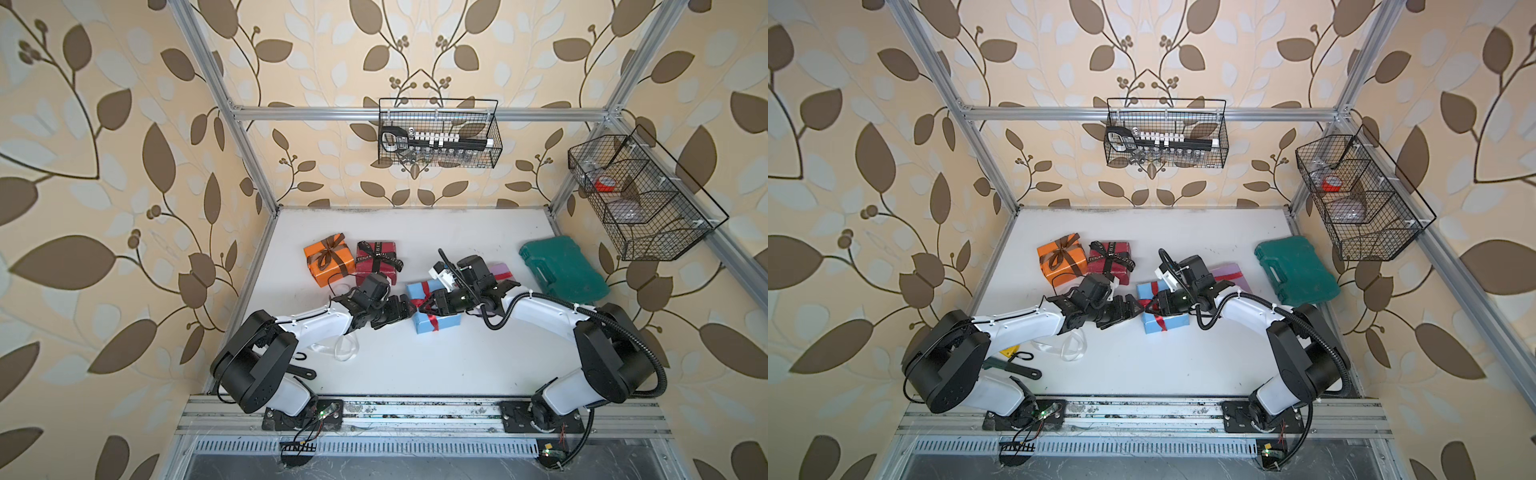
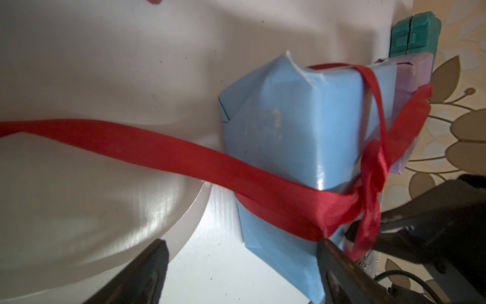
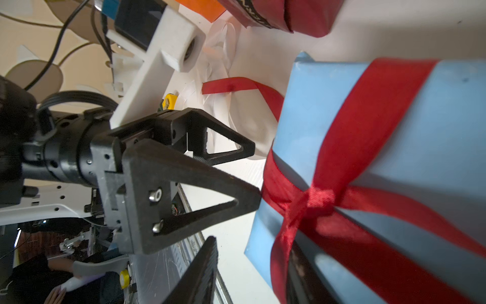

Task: Untie the ribbon bows on the gift boxes
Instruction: Untie the ribbon from the gift box.

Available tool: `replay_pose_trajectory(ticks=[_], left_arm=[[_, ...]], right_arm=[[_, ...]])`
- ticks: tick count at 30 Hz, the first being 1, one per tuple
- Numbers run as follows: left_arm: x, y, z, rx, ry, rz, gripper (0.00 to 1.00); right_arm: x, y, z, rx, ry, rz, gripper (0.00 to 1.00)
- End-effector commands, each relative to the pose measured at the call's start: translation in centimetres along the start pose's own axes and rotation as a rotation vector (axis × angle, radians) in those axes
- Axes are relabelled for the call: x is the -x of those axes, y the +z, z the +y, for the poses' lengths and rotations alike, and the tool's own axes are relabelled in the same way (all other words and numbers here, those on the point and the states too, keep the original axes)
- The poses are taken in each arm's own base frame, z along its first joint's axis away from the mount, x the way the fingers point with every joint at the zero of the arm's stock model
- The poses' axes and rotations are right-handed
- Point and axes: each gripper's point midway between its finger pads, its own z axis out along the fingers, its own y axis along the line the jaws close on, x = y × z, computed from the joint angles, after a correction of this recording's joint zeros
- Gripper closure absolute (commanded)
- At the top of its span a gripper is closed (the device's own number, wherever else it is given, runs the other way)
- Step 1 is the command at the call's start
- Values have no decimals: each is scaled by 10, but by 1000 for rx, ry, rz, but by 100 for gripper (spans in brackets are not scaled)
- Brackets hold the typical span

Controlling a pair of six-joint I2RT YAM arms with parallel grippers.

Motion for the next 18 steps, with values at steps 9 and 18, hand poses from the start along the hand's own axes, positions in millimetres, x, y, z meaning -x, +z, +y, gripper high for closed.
replay_pose_trajectory(ticks=[9,18], left_arm=[[-4,-1,-2,6,22,13,10],[-6,-1,1,14,19,20,10]], right_arm=[[21,-27,50,292,5,-74,60],[42,-56,74,390,-20,-149,60]])
